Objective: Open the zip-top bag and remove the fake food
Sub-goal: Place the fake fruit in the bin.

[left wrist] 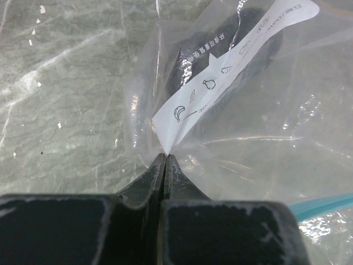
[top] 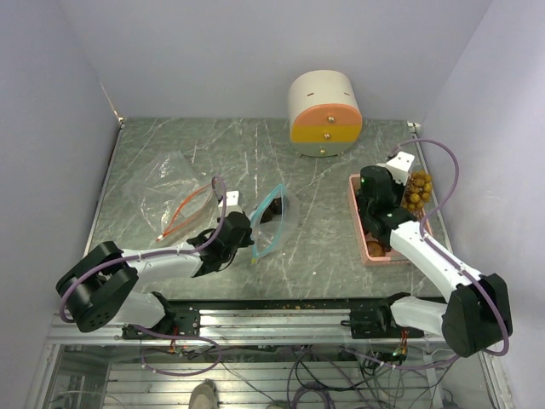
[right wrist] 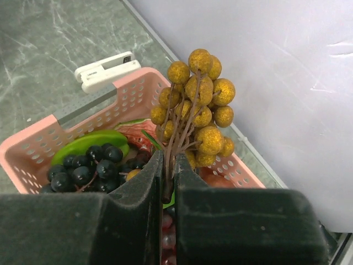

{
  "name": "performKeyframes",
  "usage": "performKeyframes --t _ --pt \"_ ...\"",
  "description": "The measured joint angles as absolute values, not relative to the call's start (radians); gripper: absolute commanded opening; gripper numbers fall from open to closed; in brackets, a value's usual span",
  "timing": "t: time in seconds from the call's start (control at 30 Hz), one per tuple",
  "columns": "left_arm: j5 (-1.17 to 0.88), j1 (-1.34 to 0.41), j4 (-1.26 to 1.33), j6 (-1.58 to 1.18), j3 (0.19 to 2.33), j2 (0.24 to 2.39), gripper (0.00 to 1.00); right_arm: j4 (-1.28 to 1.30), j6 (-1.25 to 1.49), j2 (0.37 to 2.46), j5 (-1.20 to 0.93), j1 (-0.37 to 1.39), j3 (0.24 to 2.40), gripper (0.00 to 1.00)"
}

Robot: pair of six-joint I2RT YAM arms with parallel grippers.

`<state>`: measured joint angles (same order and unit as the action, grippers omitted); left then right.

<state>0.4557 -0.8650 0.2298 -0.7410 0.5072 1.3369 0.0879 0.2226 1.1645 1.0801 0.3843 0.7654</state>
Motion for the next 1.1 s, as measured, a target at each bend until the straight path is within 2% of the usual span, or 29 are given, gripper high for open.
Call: performKeyframes --t 0.43,0.63,0.83,1.07,1.1 --pt "0.467 -0.865 0.227 -0.737 0.499 1.335 0.08 -0.127 0.206 1.119 0.902 0.329 0.739 0.00" --pt "0.467 -0.865 0.227 -0.737 0.499 1.335 0.08 -0.132 0.327 1.139 0.799 0.210 0.734 0.00" --pt "0.469 -0.865 0.227 -0.736 0.494 1.334 0.08 -0.213 0.580 1.134 0.473 -0.049 0.517 0.00" --pt "0.475 -0.865 0.220 -0.733 0.494 1.325 0.08 -0.330 0.751 1.126 0.211 -0.171 0.386 0.00" --pt "0.475 -0.865 0.220 -0.733 0.494 1.325 0.08 -0.341 0.765 1.126 0.189 -0.176 0.379 0.03"
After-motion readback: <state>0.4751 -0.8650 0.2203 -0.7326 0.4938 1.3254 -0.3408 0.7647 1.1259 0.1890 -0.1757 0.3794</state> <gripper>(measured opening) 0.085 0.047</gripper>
